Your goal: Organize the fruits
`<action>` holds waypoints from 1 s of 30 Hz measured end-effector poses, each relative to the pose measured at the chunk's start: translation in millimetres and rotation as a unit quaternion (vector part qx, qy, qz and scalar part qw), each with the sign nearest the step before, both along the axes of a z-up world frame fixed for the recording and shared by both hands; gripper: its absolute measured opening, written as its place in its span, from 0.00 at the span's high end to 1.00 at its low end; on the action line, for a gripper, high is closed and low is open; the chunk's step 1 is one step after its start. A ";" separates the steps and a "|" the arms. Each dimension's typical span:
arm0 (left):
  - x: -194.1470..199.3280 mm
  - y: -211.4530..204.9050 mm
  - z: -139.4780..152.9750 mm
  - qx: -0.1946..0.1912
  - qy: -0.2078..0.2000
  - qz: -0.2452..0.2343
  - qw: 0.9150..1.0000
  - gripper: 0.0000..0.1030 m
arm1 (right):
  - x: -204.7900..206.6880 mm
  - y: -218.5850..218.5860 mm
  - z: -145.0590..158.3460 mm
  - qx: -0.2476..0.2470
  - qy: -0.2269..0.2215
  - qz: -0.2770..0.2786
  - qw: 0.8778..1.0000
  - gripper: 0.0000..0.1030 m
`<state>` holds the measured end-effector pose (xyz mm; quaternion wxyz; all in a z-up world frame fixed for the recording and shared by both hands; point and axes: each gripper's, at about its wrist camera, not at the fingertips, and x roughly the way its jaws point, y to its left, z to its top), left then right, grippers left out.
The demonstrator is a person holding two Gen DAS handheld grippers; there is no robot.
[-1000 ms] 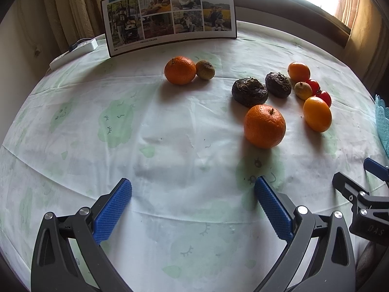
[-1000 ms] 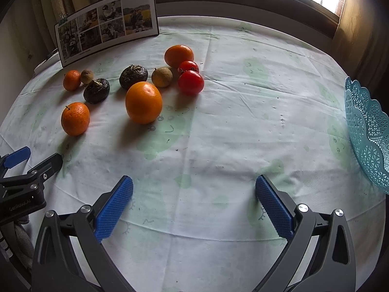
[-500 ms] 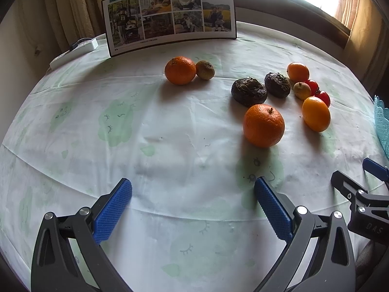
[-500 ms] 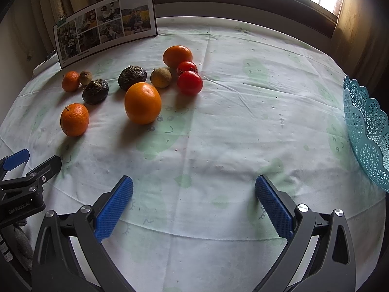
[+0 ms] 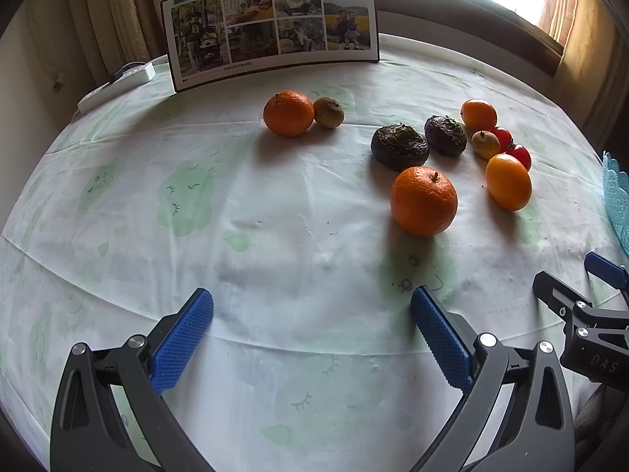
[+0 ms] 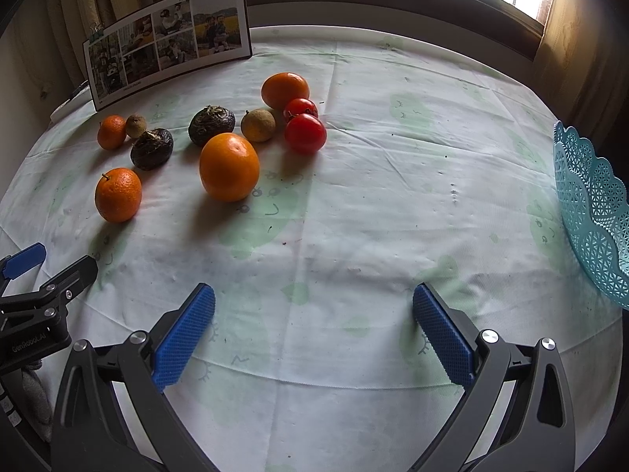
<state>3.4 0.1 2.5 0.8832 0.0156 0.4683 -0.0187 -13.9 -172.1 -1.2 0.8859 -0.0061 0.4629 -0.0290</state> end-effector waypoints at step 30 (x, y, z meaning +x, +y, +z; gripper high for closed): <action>6.8 -10.9 37.6 0.010 -0.046 -0.012 0.999 0.05 | 16.4 -7.5 31.4 0.098 -0.032 0.025 0.994 0.02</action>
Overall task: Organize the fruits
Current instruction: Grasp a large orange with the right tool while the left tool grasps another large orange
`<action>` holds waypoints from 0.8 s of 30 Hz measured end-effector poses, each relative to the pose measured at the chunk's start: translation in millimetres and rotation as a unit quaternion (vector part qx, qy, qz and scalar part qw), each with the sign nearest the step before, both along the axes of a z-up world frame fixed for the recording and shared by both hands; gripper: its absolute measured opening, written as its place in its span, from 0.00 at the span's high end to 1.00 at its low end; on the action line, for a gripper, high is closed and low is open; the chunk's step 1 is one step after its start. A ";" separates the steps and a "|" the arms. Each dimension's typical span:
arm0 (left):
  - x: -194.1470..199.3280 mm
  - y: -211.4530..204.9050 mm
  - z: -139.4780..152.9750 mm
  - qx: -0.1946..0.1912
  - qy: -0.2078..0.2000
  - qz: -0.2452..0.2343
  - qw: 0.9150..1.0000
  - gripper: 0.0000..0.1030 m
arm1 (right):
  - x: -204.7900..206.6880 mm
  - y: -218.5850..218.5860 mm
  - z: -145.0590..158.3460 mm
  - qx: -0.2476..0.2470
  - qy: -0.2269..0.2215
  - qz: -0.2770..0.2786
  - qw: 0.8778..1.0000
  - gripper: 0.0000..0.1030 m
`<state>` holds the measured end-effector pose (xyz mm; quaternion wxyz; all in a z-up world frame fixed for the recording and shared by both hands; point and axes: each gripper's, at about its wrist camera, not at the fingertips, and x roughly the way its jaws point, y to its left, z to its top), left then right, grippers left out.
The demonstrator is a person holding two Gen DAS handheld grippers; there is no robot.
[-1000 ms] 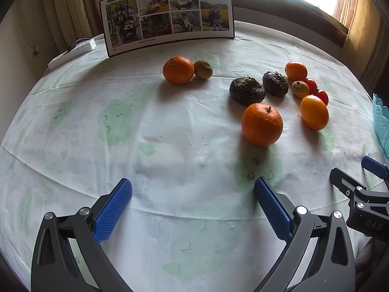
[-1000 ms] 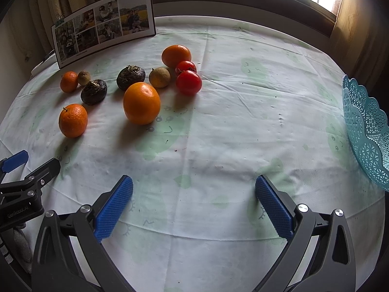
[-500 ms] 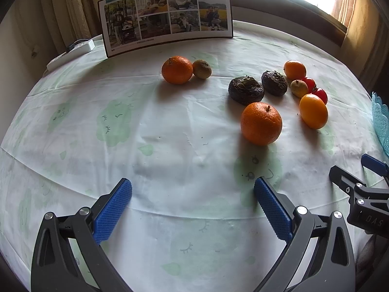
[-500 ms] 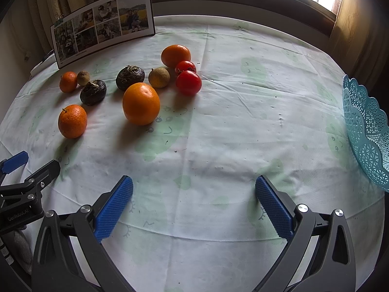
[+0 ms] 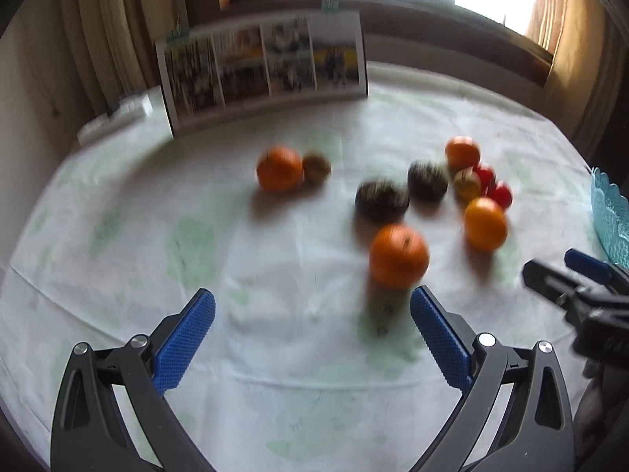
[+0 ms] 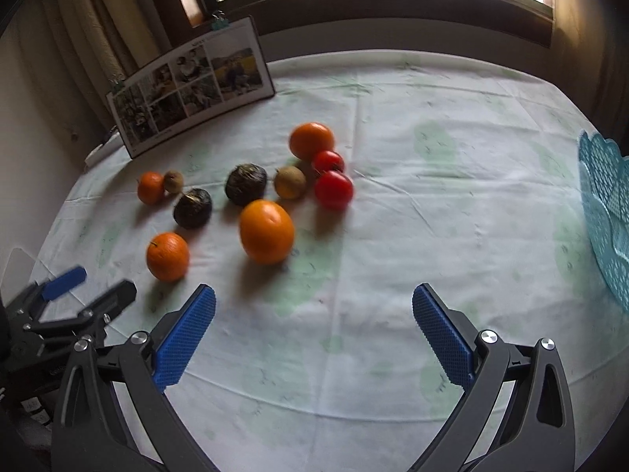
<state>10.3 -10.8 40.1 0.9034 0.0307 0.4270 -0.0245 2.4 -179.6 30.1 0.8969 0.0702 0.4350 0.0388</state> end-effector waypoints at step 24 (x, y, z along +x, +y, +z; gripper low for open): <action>17.3 4.3 -11.5 -0.010 -0.008 0.023 1.000 0.05 | 35.8 21.2 -10.2 -0.023 -0.003 0.005 1.000 0.11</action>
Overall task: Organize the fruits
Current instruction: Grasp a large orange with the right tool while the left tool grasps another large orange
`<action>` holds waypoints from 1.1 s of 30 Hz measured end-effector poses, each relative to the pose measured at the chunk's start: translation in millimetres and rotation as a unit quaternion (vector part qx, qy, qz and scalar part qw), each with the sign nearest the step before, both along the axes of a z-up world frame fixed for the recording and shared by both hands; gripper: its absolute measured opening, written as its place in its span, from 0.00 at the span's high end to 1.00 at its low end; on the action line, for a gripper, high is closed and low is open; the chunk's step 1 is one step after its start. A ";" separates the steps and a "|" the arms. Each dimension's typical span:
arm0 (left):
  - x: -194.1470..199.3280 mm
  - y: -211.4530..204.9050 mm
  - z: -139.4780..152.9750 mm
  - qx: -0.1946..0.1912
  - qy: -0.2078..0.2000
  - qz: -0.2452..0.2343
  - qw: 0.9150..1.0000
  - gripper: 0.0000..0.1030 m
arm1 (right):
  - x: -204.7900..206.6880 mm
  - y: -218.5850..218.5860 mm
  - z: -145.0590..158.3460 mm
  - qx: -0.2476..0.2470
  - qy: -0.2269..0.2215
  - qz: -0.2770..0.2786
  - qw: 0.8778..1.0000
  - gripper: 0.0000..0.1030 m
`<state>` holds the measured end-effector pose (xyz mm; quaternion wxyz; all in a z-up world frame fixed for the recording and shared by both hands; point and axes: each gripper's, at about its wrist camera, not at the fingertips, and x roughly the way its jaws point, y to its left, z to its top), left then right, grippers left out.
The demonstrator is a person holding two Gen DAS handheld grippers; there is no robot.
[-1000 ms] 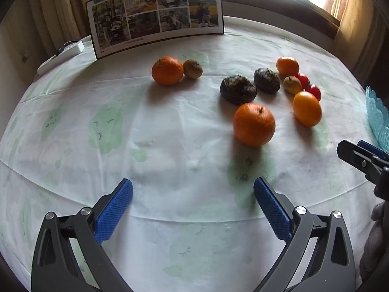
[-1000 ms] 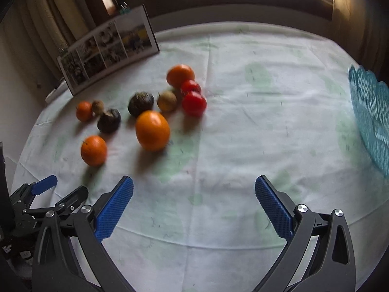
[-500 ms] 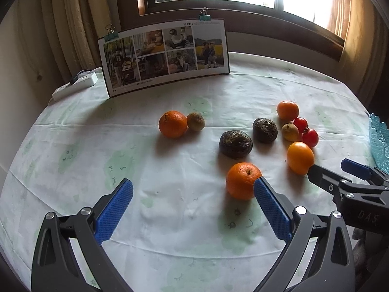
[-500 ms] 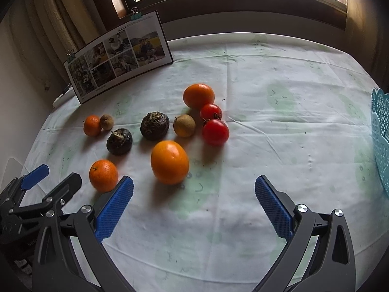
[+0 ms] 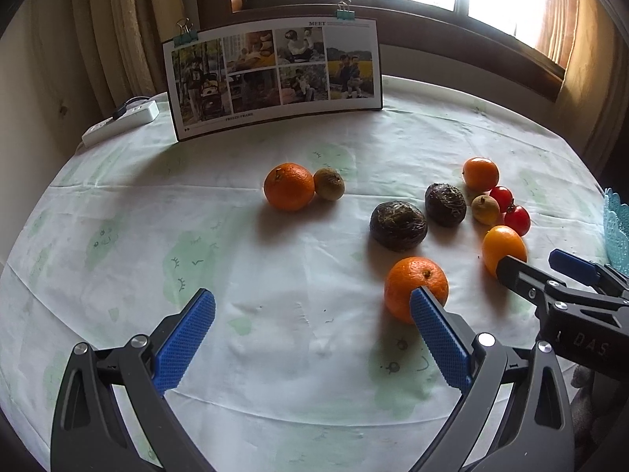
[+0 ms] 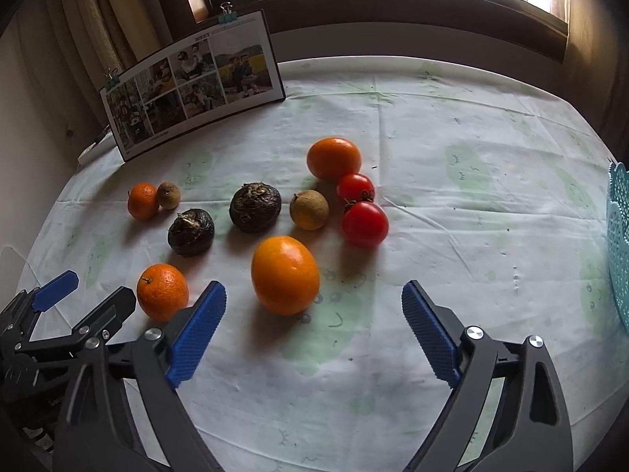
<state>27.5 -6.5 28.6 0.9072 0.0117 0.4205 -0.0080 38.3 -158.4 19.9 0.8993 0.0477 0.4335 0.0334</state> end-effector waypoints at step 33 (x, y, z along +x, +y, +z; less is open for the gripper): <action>-3.7 -6.3 3.7 -0.029 0.003 -0.037 0.999 0.08 | -6.4 -0.4 4.6 0.009 -0.025 0.010 1.000 0.62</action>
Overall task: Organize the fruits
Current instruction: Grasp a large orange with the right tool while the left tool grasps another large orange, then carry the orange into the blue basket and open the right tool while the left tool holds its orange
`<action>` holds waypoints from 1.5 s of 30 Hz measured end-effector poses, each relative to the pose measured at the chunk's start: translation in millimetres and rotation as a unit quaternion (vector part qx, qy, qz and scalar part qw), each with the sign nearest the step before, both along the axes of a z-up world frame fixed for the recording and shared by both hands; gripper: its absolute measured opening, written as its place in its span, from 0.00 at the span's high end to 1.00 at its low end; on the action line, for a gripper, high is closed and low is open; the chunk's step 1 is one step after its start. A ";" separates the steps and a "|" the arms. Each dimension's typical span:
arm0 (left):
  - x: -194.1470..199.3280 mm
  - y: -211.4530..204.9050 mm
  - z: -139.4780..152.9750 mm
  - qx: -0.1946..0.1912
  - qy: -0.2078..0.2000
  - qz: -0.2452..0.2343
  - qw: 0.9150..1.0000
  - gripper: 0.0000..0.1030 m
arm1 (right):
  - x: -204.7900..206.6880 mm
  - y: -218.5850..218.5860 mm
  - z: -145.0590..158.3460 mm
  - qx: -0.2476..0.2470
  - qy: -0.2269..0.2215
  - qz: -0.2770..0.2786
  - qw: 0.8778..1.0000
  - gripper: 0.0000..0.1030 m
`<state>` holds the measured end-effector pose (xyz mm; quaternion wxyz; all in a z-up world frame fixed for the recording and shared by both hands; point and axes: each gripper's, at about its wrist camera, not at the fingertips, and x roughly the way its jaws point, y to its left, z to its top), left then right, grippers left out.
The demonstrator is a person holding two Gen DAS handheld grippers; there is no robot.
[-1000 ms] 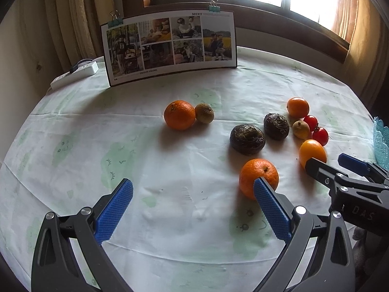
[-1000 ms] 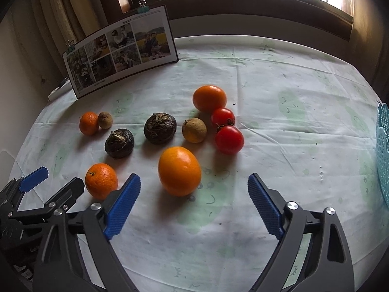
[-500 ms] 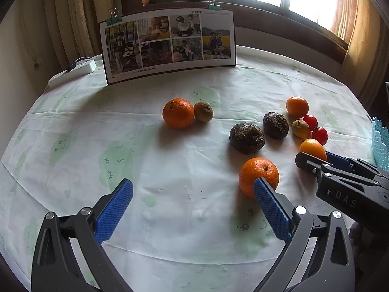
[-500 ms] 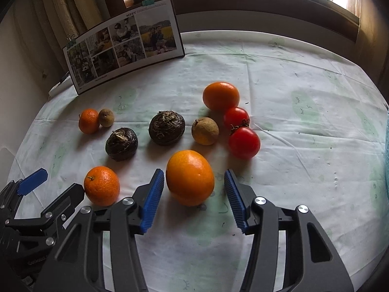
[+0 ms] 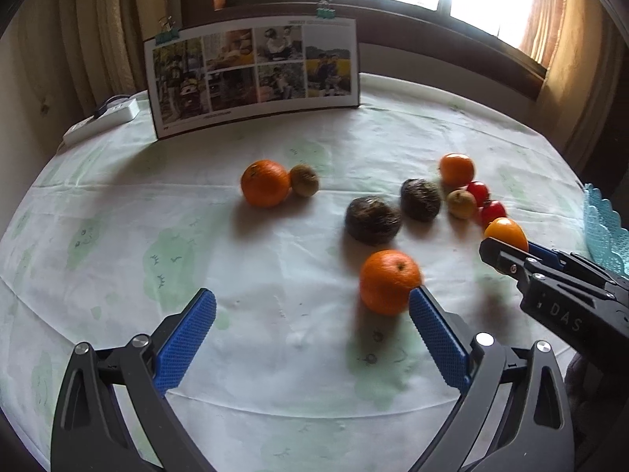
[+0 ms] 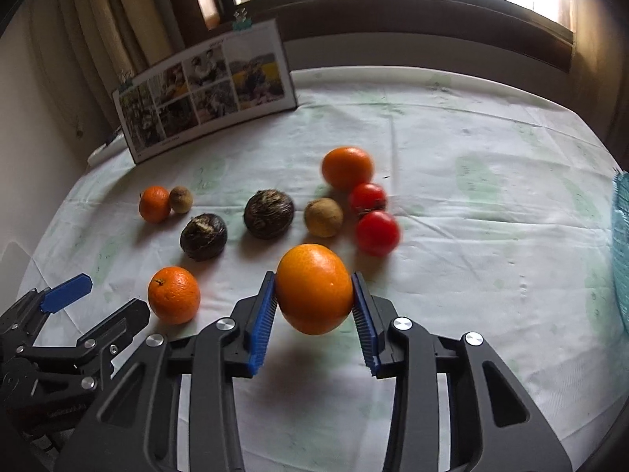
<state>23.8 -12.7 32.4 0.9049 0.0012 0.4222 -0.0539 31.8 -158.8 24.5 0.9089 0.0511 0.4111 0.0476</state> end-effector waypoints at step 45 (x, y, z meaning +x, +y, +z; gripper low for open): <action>-13.1 -153.2 35.7 -0.015 -0.012 -0.152 0.988 0.61 | -106.8 -241.6 55.1 -0.004 -0.088 -0.248 0.965 0.62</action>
